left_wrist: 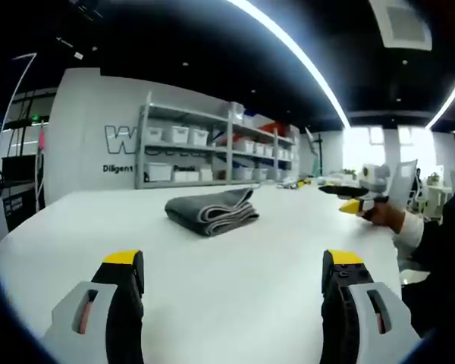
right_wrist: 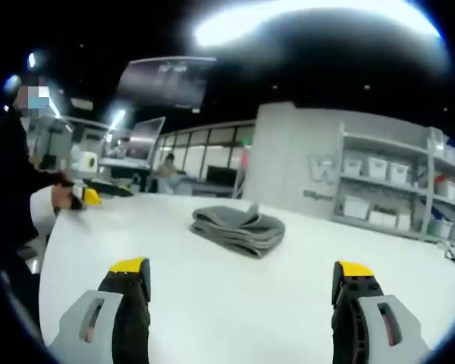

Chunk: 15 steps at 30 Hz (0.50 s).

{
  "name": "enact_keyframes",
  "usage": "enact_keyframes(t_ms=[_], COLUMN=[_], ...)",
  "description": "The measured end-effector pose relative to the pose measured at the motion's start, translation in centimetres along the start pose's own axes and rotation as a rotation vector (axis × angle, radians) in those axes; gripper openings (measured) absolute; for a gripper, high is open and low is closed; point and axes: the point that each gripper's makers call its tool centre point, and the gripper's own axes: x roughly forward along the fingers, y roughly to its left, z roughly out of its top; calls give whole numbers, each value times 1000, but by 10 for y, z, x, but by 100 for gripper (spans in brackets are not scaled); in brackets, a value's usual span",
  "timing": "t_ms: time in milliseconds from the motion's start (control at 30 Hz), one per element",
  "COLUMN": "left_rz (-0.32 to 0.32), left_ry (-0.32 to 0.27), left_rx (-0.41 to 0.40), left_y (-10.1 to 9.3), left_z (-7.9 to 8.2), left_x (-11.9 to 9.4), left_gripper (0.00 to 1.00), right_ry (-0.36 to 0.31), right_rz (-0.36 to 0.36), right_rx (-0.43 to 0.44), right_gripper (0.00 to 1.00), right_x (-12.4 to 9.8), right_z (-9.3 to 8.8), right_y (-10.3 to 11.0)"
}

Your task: Open the folded towel by lifting each exposed corner and separating the folded layers until the towel lies flat within the target outline without major curled edges

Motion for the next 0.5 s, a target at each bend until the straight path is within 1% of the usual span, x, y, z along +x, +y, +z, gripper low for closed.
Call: enact_keyframes(t_ms=[200, 367, 500], left_rz=[-1, -18, -7], left_ry=[0, -6, -3], left_rx=[1, 1, 13], left_y=[-6, -11, -11], left_z=[-1, 0, -1], left_x=[0, 1, 0], left_gripper=[96, 96, 97], right_ry=[0, -5, 1], right_rz=[-1, 2, 1], right_rx=[-2, -1, -3], right_gripper=[100, 100, 100], right_x=[0, 0, 0], right_z=[0, 1, 0], right_y=[1, 2, 3])
